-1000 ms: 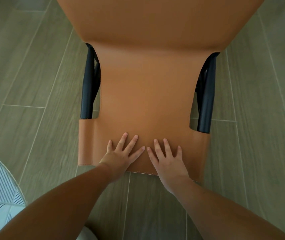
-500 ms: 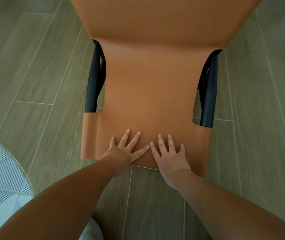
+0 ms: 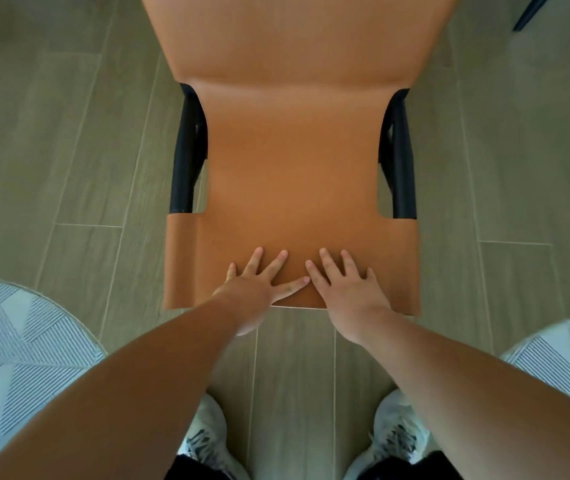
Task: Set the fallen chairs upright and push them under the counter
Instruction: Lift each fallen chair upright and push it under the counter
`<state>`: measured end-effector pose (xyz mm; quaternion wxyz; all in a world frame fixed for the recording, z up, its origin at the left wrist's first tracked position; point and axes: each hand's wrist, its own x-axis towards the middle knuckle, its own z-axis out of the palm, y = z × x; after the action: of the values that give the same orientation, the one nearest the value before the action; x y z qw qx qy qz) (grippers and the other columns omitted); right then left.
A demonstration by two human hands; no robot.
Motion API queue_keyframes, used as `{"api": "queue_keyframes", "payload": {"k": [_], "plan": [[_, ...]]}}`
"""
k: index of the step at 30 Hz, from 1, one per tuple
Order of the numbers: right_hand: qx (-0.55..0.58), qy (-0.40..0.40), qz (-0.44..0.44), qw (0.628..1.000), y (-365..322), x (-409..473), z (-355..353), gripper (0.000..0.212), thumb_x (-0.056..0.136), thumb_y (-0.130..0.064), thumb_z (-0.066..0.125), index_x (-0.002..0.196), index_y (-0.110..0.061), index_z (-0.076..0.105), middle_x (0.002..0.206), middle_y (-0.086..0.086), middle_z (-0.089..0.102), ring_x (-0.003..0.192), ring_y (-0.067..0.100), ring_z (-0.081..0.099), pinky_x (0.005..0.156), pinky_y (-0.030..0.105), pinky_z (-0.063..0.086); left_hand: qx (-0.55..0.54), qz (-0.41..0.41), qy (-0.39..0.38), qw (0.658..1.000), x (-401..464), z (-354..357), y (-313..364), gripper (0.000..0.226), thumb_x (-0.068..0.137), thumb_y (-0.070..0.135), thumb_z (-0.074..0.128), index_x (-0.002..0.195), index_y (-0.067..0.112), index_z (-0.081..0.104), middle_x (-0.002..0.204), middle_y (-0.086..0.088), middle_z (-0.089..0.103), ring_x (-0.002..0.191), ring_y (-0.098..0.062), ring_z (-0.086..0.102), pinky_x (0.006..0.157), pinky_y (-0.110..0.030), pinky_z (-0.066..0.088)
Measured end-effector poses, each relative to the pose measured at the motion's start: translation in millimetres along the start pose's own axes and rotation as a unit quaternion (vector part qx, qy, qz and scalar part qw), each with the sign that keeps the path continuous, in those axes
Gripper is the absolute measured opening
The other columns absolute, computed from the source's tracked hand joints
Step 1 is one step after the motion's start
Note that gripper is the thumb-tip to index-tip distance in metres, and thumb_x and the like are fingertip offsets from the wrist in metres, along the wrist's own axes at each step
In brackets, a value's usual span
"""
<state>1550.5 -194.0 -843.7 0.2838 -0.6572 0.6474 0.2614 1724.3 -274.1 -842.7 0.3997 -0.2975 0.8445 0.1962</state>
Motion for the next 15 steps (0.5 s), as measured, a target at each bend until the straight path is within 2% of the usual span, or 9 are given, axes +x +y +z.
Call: {"api": "queue_keyframes", "payload": {"k": [9, 12, 15], "plan": [[0.034, -0.022, 0.000, 0.999, 23, -59, -162, 0.091, 0.097, -0.013, 0.053, 0.155, -0.038, -0.014, 0.165, -0.004, -0.018, 0.151, 0.037, -0.003, 0.117, 0.062, 0.020, -0.002, 0.000, 0.016, 1.000, -93, -149, -19, 0.115, 0.092, -0.012, 0.047, 0.139, 0.062, -0.027, 0.161, 0.010, -0.028, 0.152, -0.032, -0.013, 0.119, -0.059, 0.020], [0.007, -0.007, -0.011, 1.000, 34, -77, -209, 0.087, 0.099, -0.014, 0.048, 0.155, -0.037, -0.014, 0.165, 0.002, -0.012, 0.150, 0.039, 0.003, 0.112, 0.059, 0.031, 0.018, -0.014, 0.039, 0.999, -115, -190, -23, 0.114, 0.093, -0.007, 0.051, 0.140, 0.055, -0.032, 0.163, 0.008, -0.023, 0.152, -0.034, -0.003, 0.115, -0.053, 0.031], [-0.033, 0.040, -0.039, 0.998, 48, -95, -245, 0.081, 0.098, -0.011, 0.043, 0.156, -0.032, -0.009, 0.164, 0.009, 0.001, 0.144, 0.041, 0.018, 0.098, 0.052, 0.045, 0.026, -0.034, 0.066, 0.997, -131, -223, -28, 0.111, 0.094, -0.004, 0.052, 0.144, 0.050, -0.030, 0.166, 0.006, -0.015, 0.152, -0.034, 0.006, 0.109, -0.050, 0.042]]}}
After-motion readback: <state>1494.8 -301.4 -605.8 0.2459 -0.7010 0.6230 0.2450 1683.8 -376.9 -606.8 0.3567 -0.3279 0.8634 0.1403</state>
